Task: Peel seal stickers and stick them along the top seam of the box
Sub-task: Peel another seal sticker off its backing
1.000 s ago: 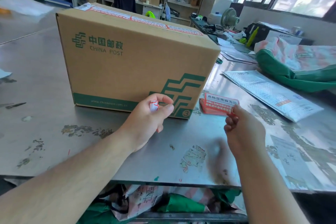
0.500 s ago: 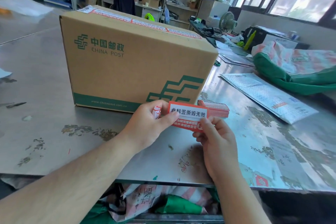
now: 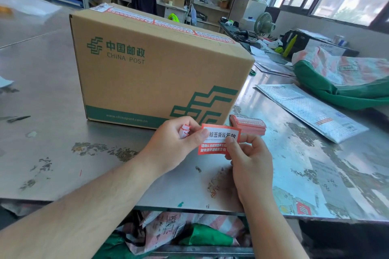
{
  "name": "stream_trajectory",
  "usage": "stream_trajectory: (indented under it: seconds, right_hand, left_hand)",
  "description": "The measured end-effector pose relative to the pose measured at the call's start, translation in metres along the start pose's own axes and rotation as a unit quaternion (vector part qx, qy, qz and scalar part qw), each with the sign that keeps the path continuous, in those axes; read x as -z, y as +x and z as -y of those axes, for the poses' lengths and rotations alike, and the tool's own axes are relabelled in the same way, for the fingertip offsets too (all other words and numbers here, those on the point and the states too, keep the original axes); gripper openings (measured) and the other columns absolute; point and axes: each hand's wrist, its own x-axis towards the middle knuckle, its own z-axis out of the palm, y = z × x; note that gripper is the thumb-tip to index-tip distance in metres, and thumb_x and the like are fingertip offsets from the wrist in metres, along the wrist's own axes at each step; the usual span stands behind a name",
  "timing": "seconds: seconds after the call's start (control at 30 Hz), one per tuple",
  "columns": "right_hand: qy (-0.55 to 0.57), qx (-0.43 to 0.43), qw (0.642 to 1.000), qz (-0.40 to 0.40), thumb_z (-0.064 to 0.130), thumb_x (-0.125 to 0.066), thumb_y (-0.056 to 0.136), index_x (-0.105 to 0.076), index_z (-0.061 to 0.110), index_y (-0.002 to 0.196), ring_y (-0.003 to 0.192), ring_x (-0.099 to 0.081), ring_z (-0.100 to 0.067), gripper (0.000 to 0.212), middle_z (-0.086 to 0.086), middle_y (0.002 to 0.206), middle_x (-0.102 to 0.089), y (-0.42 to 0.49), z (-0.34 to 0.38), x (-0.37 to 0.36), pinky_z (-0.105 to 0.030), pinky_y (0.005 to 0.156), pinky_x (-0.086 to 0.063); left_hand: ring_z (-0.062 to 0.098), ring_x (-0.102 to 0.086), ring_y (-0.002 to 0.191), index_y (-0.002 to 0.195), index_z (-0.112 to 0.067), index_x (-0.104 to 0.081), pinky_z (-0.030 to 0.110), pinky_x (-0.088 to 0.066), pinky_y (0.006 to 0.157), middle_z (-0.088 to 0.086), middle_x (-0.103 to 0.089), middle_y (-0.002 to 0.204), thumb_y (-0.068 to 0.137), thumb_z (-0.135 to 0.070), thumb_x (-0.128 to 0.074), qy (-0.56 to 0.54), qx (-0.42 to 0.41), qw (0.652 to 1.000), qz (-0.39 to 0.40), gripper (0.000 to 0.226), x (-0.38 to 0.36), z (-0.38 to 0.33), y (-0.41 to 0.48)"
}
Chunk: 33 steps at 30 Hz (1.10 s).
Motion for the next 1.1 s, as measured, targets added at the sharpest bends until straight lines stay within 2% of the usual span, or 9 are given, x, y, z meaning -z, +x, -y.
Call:
stream_trajectory:
  seconds: [0.17,0.33,0.43,0.53,0.67,0.73,0.8,1.0,1.1]
  right_hand:
    - [-0.040,0.002,0.999,0.017,0.033,-0.074,0.087,-0.061,0.026,0.084,0.064,-0.067,-0.006,0.015,0.006,0.070,-0.073,-0.0007,0.0031,-0.0019,-0.023,0.061,-0.042]
    - [-0.050,0.006,0.998,0.027,0.037,-0.077,0.083,-0.059,0.029,0.096,0.066,-0.067,-0.003,0.023,0.007,0.074,-0.074,-0.0012,0.0016,-0.0037,-0.023,0.062,-0.042]
    - [-0.050,0.017,0.998,0.016,0.038,-0.080,0.081,-0.058,0.033,0.102,0.082,-0.066,-0.002,0.030,0.011,0.096,-0.069,0.0003,-0.0016,-0.0032,-0.017,0.067,-0.045]
    - [-0.059,0.063,0.996,0.031,0.036,-0.076,0.086,-0.067,0.037,0.095,0.099,-0.061,0.002,0.013,0.009,0.111,-0.064,0.0006,-0.0033,-0.0019,-0.007,0.073,-0.044]
    - [-0.022,0.104,0.991,0.084,0.044,-0.064,0.086,-0.075,0.042,0.088,0.113,-0.060,-0.002,0.011,0.011,0.116,-0.065,-0.0033,-0.0028,0.0002,-0.027,0.090,-0.048]
    - [-0.020,0.108,0.989,0.103,0.045,-0.061,0.086,-0.074,0.045,0.089,0.116,-0.058,-0.001,0.013,0.012,0.118,-0.064,-0.0049,-0.0002,0.0003,-0.016,0.091,-0.044]
    - [-0.015,0.128,0.985,0.115,0.040,-0.063,0.087,-0.075,0.045,0.092,0.113,-0.060,0.001,0.013,0.011,0.117,-0.066,-0.0060,0.0018,0.0008,-0.007,0.086,-0.042]
    - [0.026,0.143,0.980,0.136,0.036,-0.070,0.082,-0.075,0.045,0.099,0.112,-0.064,-0.003,0.019,0.015,0.115,-0.068,-0.0068,0.0014,0.0014,-0.027,0.086,-0.055]
    - [0.039,0.162,0.973,0.158,0.029,-0.070,0.083,-0.074,0.038,0.104,0.110,-0.063,0.000,0.023,0.011,0.117,-0.068,-0.0084,0.0040,0.0020,-0.014,0.082,-0.051]
  left_hand:
    - [0.002,-0.047,0.050,0.078,0.001,-0.056,0.012,-0.038,0.052,0.000,-0.057,0.059,0.092,-0.024,-0.066,-0.024,-0.001,0.999,0.025,0.030,-0.0001,-0.0031,-0.0016]
    - [0.001,-0.036,0.041,0.073,-0.003,-0.052,0.009,-0.029,0.046,-0.014,-0.048,0.049,0.095,-0.022,-0.062,-0.029,-0.001,0.999,0.036,0.030,0.0005,-0.0020,-0.0002]
    - [0.000,-0.039,0.041,0.071,-0.010,-0.051,0.008,-0.030,0.046,-0.015,-0.049,0.048,0.095,-0.020,-0.062,-0.044,0.003,0.998,0.041,0.028,0.0004,-0.0027,0.0008]
    - [0.000,-0.042,0.043,0.076,-0.005,-0.054,0.007,-0.031,0.047,-0.016,-0.052,0.051,0.094,-0.021,-0.062,-0.060,0.008,0.997,0.047,0.026,0.0006,-0.0028,0.0013]
    - [0.005,-0.044,0.049,0.076,-0.009,-0.058,0.013,-0.034,0.052,-0.009,-0.058,0.059,0.091,-0.029,-0.062,-0.084,0.013,0.995,0.043,0.026,0.0026,-0.0035,0.0020]
    - [0.019,-0.040,0.056,0.074,-0.014,-0.059,0.024,-0.032,0.054,0.006,-0.057,0.066,0.087,-0.038,-0.062,-0.098,0.021,0.994,0.048,0.027,0.0038,-0.0035,0.0020]
    - [0.022,-0.036,0.059,0.071,-0.019,-0.060,0.029,-0.032,0.053,0.002,-0.056,0.064,0.082,-0.041,-0.062,-0.110,0.030,0.992,0.051,0.026,0.0048,-0.0037,0.0020]
    - [0.010,-0.040,0.051,0.070,-0.021,-0.062,0.020,-0.034,0.050,-0.012,-0.052,0.056,0.080,-0.040,-0.063,-0.154,0.037,0.985,0.074,0.021,0.0057,-0.0033,0.0032]
    - [0.012,-0.039,0.051,0.077,-0.022,-0.069,0.024,-0.029,0.049,0.011,-0.049,0.064,0.087,-0.051,-0.066,-0.169,0.044,0.980,0.091,0.031,0.0079,-0.0014,0.0040]
